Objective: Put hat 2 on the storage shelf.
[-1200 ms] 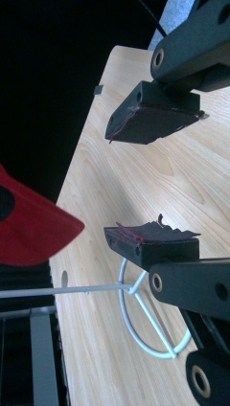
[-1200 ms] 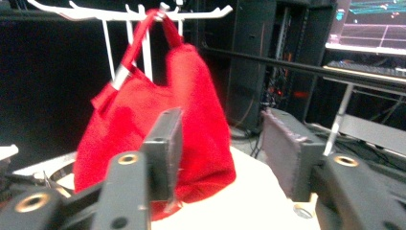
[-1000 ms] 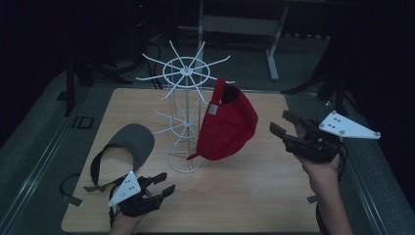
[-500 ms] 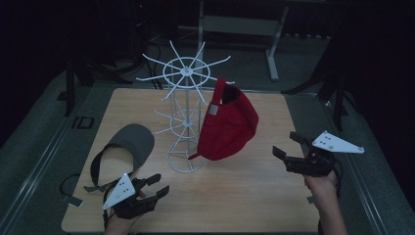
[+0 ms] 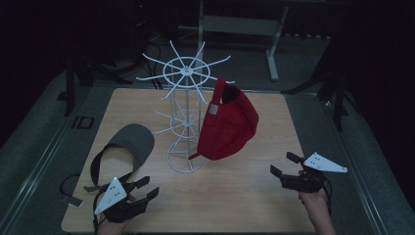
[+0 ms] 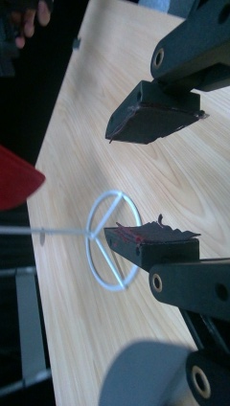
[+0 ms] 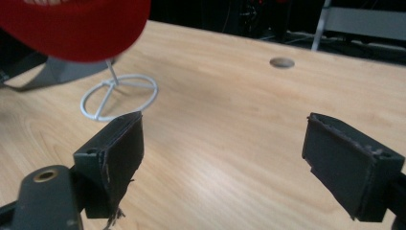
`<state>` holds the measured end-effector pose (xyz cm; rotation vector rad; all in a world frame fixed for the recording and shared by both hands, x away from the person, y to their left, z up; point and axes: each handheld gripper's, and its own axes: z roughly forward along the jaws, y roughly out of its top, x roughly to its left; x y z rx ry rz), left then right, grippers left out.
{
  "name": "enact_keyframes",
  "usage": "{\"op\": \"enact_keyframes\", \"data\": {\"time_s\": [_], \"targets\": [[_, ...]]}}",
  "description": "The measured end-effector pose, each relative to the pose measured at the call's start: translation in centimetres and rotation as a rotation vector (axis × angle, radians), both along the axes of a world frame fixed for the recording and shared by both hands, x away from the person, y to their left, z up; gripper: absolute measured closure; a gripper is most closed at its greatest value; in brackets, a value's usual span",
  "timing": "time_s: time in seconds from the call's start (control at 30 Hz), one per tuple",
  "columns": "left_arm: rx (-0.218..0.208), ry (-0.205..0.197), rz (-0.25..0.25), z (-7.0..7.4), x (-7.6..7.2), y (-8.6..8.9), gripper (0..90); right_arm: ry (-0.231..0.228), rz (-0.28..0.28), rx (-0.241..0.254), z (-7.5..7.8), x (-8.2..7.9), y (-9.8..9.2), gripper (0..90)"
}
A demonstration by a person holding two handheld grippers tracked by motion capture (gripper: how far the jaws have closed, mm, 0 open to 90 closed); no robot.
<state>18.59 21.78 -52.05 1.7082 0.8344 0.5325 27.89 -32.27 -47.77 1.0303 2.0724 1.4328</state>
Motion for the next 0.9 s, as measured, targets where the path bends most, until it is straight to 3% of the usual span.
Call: {"op": "enact_keyframes", "data": {"time_s": [0.13,0.17,0.2,0.3,0.33,0.37,0.47,0.53,0.57,0.63,0.67,0.7,0.77,0.9], "targets": [[0.012,-0.001,0.101,-0.1,-0.9,2.2,45.4,0.015,0.001,-0.013,-1.3,-0.4,-0.4,14.1],[0.012,-0.001,0.101,-0.1,-0.9,2.2,44.8,0.02,0.001,-0.011,-1.6,-0.4,-0.5,14.1],[0.015,-0.001,0.164,-0.1,-1.4,3.3,42.7,0.021,0.0,-0.011,-1.8,-0.5,-0.6,14.1],[0.024,-0.001,0.262,-0.2,-2.0,5.0,39.6,0.007,-0.015,-0.023,-2.2,-0.8,-0.9,14.2],[0.024,-0.001,0.262,-0.2,-2.0,5.0,38.6,-0.005,-0.032,-0.03,-2.3,-1.0,-1.0,14.2],[0.033,0.023,0.327,-0.5,-2.2,5.9,37.7,-0.01,-0.041,-0.031,-2.4,-1.0,-1.2,14.2],[0.088,0.059,0.41,-1.0,-2.3,6.9,30.1,-0.01,-0.055,-0.024,-2.6,-1.2,-1.6,14.2],[0.098,0.093,0.458,-1.5,-2.2,7.4,26.0,-0.009,-0.06,-0.03,-2.8,-1.2,-1.9,14.2],[0.098,0.093,0.458,-1.5,-2.2,7.4,22.8,-0.005,-0.064,-0.033,-2.9,-1.2,-2.0,14.3],[0.117,0.14,0.529,-2.4,-2.0,8.2,19.9,-0.014,-0.081,-0.045,-3.0,-1.3,-2.1,14.3],[0.117,0.14,0.529,-2.4,-2.0,8.2,18.6,-0.016,-0.088,-0.045,-3.0,-1.4,-2.2,14.3],[0.125,0.173,0.567,-2.9,-1.7,8.7,18.4,-0.012,-0.089,-0.038,-3.1,-1.4,-2.3,14.3],[0.131,0.189,0.584,-3.3,-1.3,9.2,18.4,-0.011,-0.099,-0.03,-3.2,-1.4,-2.6,14.3],[0.156,0.223,0.587,-3.7,-0.5,9.6,18.4,0.008,-0.103,-0.032,-3.7,-1.3,-2.8,14.3]]}}
